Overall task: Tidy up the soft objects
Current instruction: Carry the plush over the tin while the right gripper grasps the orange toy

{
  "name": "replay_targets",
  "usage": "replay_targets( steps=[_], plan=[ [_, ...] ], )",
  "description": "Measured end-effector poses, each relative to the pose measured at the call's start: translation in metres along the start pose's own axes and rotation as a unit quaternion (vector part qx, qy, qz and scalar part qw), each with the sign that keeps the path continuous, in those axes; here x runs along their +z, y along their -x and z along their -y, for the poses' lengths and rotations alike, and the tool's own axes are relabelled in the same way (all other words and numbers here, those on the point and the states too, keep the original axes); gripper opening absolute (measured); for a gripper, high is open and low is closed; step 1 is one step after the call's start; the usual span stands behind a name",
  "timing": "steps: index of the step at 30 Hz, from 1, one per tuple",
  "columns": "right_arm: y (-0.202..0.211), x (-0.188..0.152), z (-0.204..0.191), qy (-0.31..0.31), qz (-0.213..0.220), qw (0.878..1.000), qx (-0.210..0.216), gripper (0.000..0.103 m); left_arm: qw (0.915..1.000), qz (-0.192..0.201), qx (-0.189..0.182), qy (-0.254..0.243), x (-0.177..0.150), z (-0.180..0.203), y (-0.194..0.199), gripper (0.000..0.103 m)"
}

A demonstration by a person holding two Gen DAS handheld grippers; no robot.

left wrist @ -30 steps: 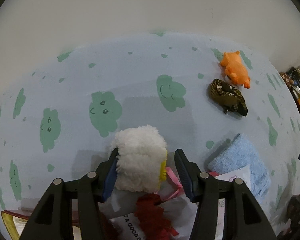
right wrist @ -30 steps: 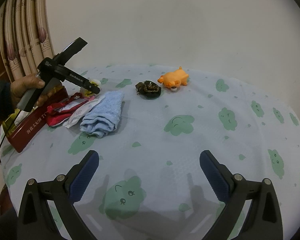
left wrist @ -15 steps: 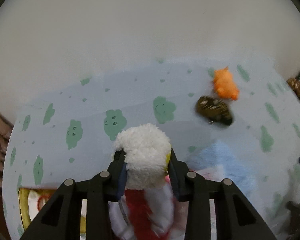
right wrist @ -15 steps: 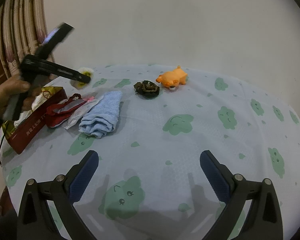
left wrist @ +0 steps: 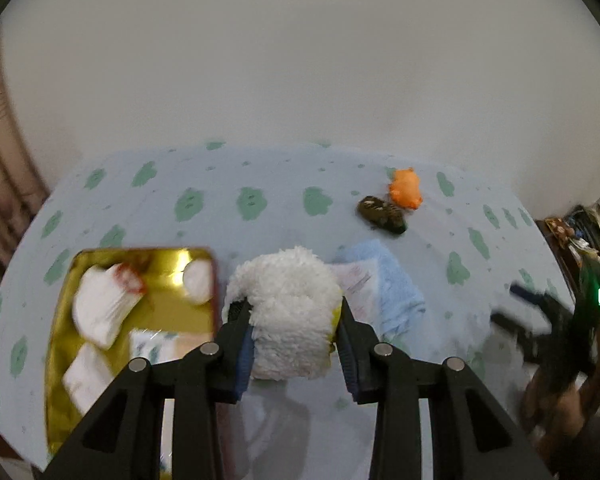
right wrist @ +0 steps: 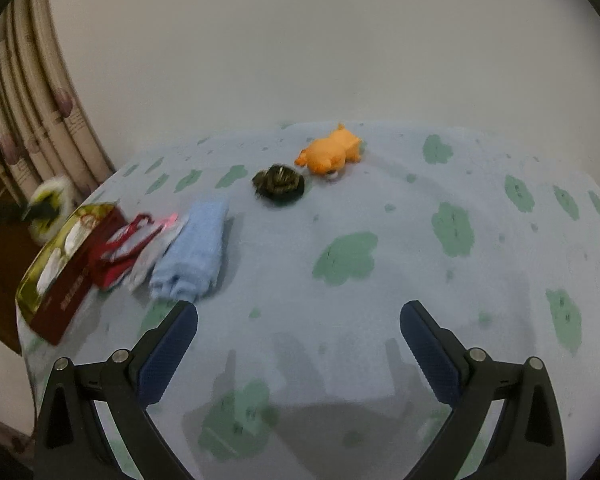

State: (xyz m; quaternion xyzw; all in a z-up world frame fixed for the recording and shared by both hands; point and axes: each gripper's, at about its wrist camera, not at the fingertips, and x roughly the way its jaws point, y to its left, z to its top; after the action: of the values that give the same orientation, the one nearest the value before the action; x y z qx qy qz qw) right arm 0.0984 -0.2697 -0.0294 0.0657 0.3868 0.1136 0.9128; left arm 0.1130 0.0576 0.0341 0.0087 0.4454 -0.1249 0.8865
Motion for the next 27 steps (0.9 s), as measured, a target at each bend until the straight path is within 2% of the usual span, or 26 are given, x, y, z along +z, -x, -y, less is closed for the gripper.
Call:
replay_targets(
  steps=[3,6,10,12,15,17,19,22,23,25,26,27],
  plan=[
    [-0.023,0.038,0.010,-0.022,-0.022,1.000,0.000,0.101,0.9999,-0.002,0.012,0.008,-0.013,-0.009,0.010,0.036],
    [-0.056,0.083,0.024,-0.067,-0.047,0.996,0.023,0.101,0.9995,0.005,0.027,0.014,-0.023,-0.018,0.022,0.037],
    [-0.098,0.127,0.027,-0.097,-0.063,0.993,-0.001,0.101,0.9989,0.004,0.022,0.041,-0.032,-0.033,0.028,0.037],
    [-0.117,0.140,0.027,-0.104,-0.075,0.991,-0.027,0.101,0.9984,0.003,0.026,0.050,-0.034,-0.039,0.029,0.037],
    [-0.137,0.154,0.030,-0.129,-0.087,0.987,-0.030,0.101,0.9980,0.006,0.038,0.050,-0.038,-0.045,0.030,0.037],
    [-0.153,0.160,0.030,-0.129,-0.103,0.985,-0.058,0.100,0.9977,0.005,0.043,0.052,-0.041,-0.049,0.031,0.037],
    [-0.165,0.162,0.030,-0.140,-0.116,0.982,-0.055,0.093,0.9976,0.003,0.041,0.056,-0.044,-0.054,0.030,0.037],
    [-0.184,0.164,0.029,-0.143,-0.139,0.977,-0.074,0.078,0.9972,0.002,0.042,0.062,-0.049,-0.061,0.029,0.037],
    [-0.192,0.163,0.029,-0.149,-0.154,0.974,-0.072,0.066,0.9971,0.002,0.040,0.064,-0.050,-0.063,0.029,0.037],
    [-0.199,0.161,0.031,-0.162,-0.158,0.972,-0.061,0.062,0.9968,0.002,0.039,0.070,-0.052,-0.069,0.028,0.037],
    [-0.201,0.161,0.030,-0.161,-0.157,0.972,-0.065,0.050,0.9967,0.001,0.038,0.072,-0.052,-0.070,0.027,0.037],
    [-0.203,0.162,0.029,-0.156,-0.158,0.973,-0.064,0.047,0.9966,-0.002,0.036,0.075,-0.053,-0.073,0.027,0.037]
  ],
)
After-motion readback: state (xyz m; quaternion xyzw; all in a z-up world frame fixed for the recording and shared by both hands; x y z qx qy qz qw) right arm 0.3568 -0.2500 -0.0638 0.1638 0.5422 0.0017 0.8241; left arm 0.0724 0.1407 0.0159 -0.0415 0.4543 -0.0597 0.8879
